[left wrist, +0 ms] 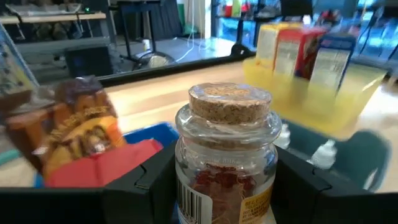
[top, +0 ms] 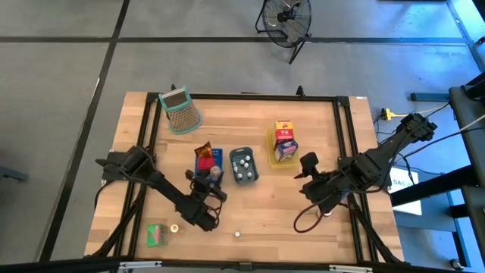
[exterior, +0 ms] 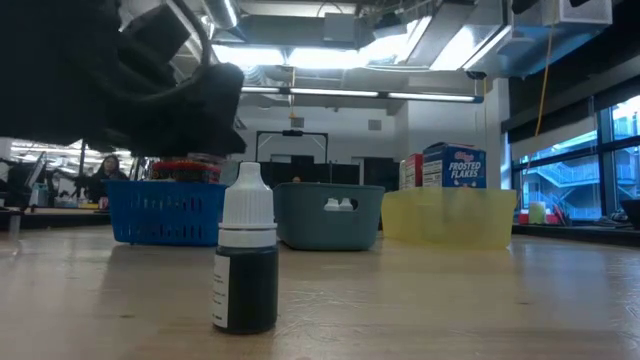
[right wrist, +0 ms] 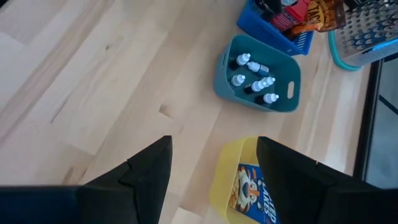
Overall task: Pick & Place Kitchen Items
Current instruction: Put the brown seasoning bottle into the blue bin
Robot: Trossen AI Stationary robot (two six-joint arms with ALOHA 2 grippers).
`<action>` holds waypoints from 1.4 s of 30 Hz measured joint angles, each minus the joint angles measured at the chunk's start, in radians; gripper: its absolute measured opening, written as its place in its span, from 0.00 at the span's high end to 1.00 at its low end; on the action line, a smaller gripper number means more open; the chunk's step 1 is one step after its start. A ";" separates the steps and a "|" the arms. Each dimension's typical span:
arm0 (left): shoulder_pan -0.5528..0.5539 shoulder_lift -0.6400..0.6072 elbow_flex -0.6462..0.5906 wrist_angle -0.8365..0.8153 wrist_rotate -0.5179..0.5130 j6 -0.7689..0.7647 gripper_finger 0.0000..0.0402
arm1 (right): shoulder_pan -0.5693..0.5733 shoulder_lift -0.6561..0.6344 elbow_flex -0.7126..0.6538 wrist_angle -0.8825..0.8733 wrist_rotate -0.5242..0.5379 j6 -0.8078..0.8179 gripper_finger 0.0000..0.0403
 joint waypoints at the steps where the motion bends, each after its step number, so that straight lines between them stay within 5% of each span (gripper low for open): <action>1: -0.006 0.000 0.000 -0.029 0.009 -0.002 0.52 | 0.000 0.000 0.000 0.001 -0.003 0.000 0.41; 7: -0.048 0.000 -0.001 -0.131 0.008 -0.118 0.52 | 0.000 0.000 0.000 0.013 -0.004 0.003 0.41; 14: -0.047 0.000 -0.078 0.008 -0.020 -0.136 0.52 | 0.000 0.000 0.000 0.032 -0.004 0.000 0.41; 26: -0.034 0.000 -0.108 0.178 -0.076 0.057 0.52 | 0.000 0.000 0.000 0.035 -0.021 0.000 0.41; 42: -0.032 0.000 -0.108 0.190 -0.088 0.065 0.52 | 0.000 0.000 0.000 0.033 -0.021 0.000 0.41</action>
